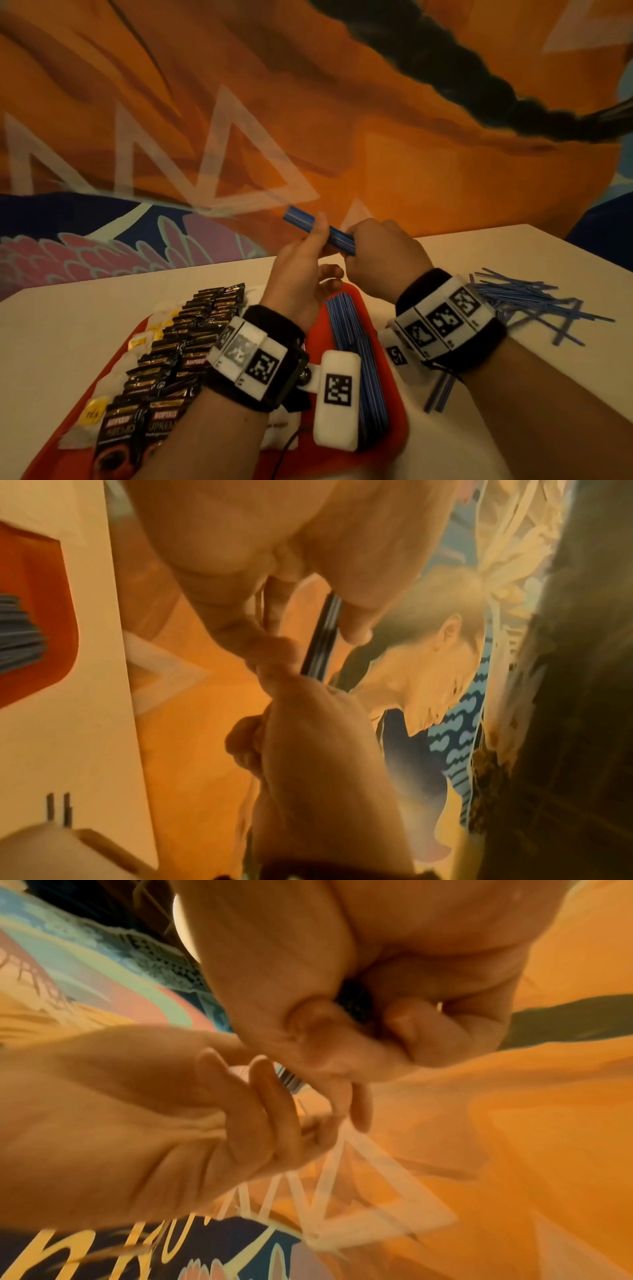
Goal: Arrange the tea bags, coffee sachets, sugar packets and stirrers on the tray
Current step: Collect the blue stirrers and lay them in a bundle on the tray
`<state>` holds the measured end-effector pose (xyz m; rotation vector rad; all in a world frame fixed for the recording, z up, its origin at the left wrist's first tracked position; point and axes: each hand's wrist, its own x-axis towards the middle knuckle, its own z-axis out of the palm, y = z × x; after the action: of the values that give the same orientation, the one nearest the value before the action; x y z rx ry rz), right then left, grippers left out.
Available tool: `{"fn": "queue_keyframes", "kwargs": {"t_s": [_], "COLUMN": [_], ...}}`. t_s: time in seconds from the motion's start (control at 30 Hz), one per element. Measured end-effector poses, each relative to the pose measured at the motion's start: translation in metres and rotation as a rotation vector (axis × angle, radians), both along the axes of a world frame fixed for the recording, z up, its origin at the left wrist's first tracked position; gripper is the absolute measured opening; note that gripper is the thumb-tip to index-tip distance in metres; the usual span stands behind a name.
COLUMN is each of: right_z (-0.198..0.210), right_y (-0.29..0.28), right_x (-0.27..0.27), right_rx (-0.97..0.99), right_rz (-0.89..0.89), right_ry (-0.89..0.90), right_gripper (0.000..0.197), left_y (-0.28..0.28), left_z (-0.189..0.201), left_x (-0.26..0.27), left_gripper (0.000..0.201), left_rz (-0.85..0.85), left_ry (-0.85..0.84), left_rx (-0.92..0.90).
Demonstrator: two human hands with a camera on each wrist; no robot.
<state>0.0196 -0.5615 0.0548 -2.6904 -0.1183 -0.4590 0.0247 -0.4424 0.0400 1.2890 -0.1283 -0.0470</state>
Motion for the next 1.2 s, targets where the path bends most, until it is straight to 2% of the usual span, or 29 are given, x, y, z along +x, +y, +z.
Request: {"fn": "queue_keyframes", "kwargs": {"t_s": [0.07, 0.17, 0.27, 0.37, 0.43, 0.57, 0.67, 0.77, 0.9, 1.0, 1.2], "right_z": [-0.002, -0.006, -0.009, -0.007, -0.004, -0.009, -0.011, -0.011, -0.009, -0.009, -0.015], "right_y": [0.005, 0.008, 0.004, -0.009, -0.019, -0.033, -0.037, -0.041, -0.046, -0.047, -0.045], "right_x": [-0.004, -0.003, 0.005, 0.008, 0.009, 0.022, 0.027, 0.027, 0.027, 0.029, 0.035], "right_rx": [-0.056, -0.079, -0.112, -0.143, -0.166, -0.147, -0.121, -0.100, -0.113, -0.099, -0.088], "right_rz": [-0.005, 0.021, 0.151, 0.273, 0.259, 0.235, 0.226, 0.220, 0.214, 0.209, 0.216], "right_ry": [0.029, 0.091, 0.199, 0.400, 0.466, 0.496, 0.504, 0.493, 0.451, 0.457, 0.479], "right_gripper": [0.023, 0.026, 0.026, 0.057, 0.072, 0.052, 0.045, 0.049, 0.053, 0.052, 0.043], "left_y": [-0.003, -0.005, -0.002, 0.005, 0.011, 0.012, 0.006, 0.001, -0.005, -0.007, -0.008], "left_z": [-0.001, -0.001, -0.001, -0.003, -0.010, -0.025, -0.031, -0.043, -0.049, -0.047, -0.042], "left_x": [0.002, 0.009, 0.024, 0.046, 0.058, 0.067, 0.073, 0.081, 0.086, 0.083, 0.086], "left_gripper": [0.034, 0.024, 0.018, 0.022, 0.025, 0.033, 0.035, 0.026, 0.020, 0.024, 0.035], "left_rz": [0.025, 0.042, 0.051, 0.090, 0.068, -0.071, -0.136, -0.182, -0.123, -0.085, -0.094], "left_ry": [-0.016, 0.045, 0.118, 0.179, 0.281, 0.385, 0.415, 0.485, 0.506, 0.463, 0.328], "left_rx": [0.082, 0.146, 0.214, 0.384, 0.540, 1.025, 1.228, 1.266, 1.257, 1.309, 1.536]}}
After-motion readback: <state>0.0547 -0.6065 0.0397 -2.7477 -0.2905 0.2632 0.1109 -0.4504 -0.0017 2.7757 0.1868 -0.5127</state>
